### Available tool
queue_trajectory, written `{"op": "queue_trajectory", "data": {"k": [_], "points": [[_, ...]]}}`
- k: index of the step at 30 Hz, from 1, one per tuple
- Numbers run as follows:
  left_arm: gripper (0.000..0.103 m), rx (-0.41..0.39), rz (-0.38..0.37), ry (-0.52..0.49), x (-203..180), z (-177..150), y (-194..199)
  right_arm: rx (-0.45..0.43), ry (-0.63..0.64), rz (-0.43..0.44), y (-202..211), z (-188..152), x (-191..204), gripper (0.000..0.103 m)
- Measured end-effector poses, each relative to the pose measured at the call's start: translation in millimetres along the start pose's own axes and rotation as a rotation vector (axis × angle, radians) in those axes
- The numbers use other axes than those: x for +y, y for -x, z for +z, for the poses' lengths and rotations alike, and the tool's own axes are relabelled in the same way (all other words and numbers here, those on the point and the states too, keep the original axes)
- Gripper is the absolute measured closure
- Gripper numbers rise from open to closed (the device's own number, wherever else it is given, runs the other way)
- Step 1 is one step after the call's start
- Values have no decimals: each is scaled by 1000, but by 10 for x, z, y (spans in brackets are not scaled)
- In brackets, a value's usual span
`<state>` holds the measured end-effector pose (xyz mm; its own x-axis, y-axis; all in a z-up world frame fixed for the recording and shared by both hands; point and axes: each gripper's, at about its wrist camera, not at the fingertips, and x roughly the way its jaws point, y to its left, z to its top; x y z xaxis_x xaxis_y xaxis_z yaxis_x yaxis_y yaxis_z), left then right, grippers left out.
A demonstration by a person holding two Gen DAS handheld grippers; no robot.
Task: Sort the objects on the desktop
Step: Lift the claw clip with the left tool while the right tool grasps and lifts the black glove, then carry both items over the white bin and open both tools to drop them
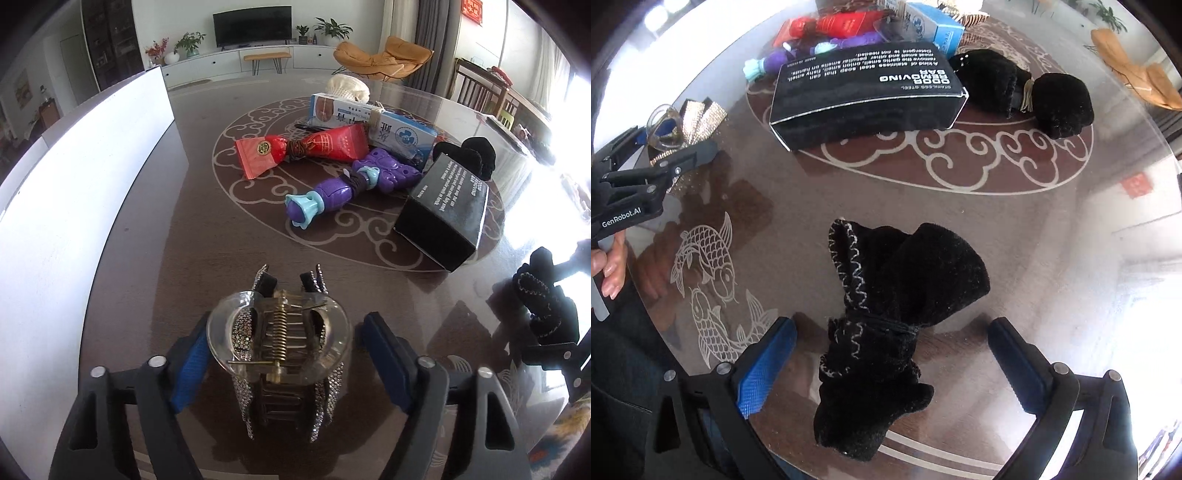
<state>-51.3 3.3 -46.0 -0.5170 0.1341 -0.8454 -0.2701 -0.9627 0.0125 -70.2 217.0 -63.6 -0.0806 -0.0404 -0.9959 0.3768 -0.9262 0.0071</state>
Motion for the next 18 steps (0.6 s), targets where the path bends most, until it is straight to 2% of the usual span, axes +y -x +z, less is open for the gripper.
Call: {"op": "queue_trajectory", "data": {"k": [1, 2, 3, 4, 6, 8, 10, 13, 16, 18], "points": [[48, 4, -13, -2, -22, -13, 31, -5, -6, 6, 21, 10, -20, 8], [48, 5, -15, -6, -44, -29, 60, -26, -11, 2, 72, 14, -36, 30], [48, 2, -23, -8, -53, -33, 99, -40, -6, 2, 128, 18, -42, 61], [48, -12, -46, 7, -38, -24, 158, -46, -11, 44, 177, 22, -54, 70], [48, -53, -115, 81, 69, -21, 333, -71, -32, 72, 279, 34, -65, 70], [48, -99, -146, 127, 143, -48, 560, -122, -4, 45, 430, 93, 9, 70], [48, -147, -135, 146, 254, -47, 852, -185, 9, 57, 628, 231, 109, 70], [48, -228, -108, 210, 654, 6, 1319, -305, 59, 89, 972, 574, 439, 70], [48, -270, -51, 320, 1303, 30, 1661, -416, 132, 156, 1305, 1027, 974, 70], [48, -271, -1, 399, 1759, -1, 1783, -476, 183, 217, 1427, 1290, 1449, 69]]}}
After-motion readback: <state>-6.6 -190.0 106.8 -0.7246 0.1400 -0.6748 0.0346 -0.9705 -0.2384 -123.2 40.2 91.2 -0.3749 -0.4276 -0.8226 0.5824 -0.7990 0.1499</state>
